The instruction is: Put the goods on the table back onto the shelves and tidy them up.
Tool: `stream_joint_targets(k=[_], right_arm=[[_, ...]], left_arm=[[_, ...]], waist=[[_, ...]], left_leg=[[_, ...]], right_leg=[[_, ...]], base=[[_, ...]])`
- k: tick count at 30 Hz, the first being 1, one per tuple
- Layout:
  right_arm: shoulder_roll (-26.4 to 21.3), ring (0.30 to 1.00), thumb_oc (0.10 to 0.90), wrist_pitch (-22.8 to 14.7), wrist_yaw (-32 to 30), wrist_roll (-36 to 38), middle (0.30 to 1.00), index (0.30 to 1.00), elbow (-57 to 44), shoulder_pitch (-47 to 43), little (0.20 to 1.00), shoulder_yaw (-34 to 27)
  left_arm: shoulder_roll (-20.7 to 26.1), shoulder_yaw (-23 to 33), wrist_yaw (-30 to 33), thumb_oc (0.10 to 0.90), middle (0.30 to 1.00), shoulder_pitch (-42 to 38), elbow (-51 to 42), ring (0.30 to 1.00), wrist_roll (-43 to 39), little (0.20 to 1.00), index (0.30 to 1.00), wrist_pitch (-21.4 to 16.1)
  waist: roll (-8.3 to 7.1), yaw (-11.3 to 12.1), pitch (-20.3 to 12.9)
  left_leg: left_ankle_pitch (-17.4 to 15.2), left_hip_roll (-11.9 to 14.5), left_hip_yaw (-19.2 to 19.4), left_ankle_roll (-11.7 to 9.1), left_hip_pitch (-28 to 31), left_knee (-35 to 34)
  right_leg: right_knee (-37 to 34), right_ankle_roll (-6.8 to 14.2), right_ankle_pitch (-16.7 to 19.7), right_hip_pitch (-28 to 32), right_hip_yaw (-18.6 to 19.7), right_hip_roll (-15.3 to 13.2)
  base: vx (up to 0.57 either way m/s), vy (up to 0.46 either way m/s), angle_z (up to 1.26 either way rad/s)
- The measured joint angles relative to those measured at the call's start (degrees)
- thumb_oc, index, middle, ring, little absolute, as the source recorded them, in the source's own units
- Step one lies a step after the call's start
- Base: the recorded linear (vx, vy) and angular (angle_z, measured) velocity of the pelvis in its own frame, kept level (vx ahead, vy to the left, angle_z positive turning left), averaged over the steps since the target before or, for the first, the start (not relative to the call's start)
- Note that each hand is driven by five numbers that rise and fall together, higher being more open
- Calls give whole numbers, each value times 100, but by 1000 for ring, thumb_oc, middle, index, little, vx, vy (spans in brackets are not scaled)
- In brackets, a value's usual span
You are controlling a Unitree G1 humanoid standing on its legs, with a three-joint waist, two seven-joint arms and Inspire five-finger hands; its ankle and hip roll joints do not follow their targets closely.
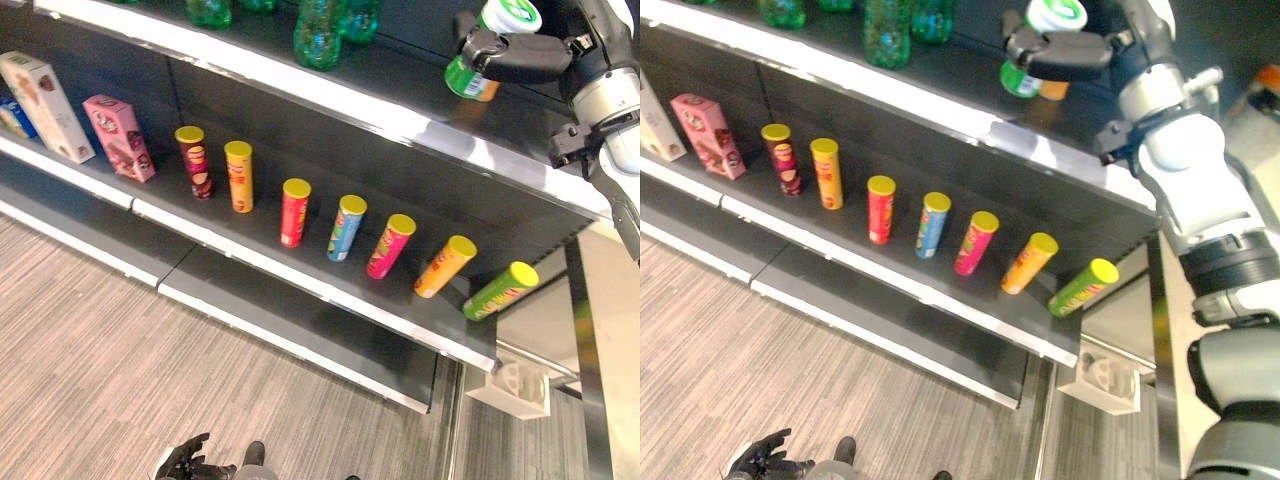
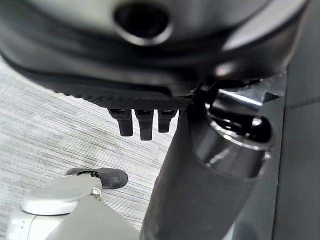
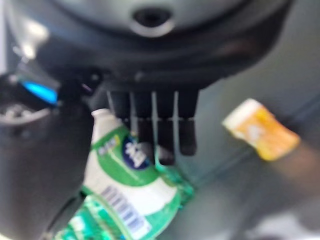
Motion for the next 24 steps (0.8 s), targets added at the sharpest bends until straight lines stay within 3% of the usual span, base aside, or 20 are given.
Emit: stream_joint_targets(k=[18, 19, 20, 24], right_arm=[[1, 300, 400, 139, 33, 58, 300, 300, 676, 56, 300, -31], [10, 345, 430, 140, 41, 66, 345, 345, 679, 57, 345, -29], [10, 900, 800, 140, 46, 84, 900, 900, 682, 57, 900, -28], [8, 900, 800, 152, 48, 191, 900, 900, 692, 56, 900, -20]], left_arm=[[-1, -2, 87, 800, 900, -69, -46, 900, -120, 900, 900, -3], [-1, -2, 87, 800, 900, -62, -45, 900, -120, 900, 900, -4], [0, -2, 87, 800, 900, -58, -44, 900, -124, 900, 900, -3], [4, -1, 91, 800, 900, -107, -45, 900, -129, 900, 900, -3]], waist=[[33, -1, 30], [33, 0, 30], [31, 5, 31], [24, -14, 35]], left_leg=[[35, 38, -255, -47, -169, -29], [35, 39, -254, -47, -168, -29], [36, 28, -253, -45, -169, -28], [36, 30, -253, -45, -169, -27]], right_leg=[[-1, -17, -108, -44, -238, 68], [-1, -17, -108, -44, -238, 69], [2, -17, -105, -50, -245, 65], [0, -16, -105, -42, -290, 57]], base=[[13, -22, 7], [-71, 32, 0], [-76, 34, -1], [0, 0, 0]])
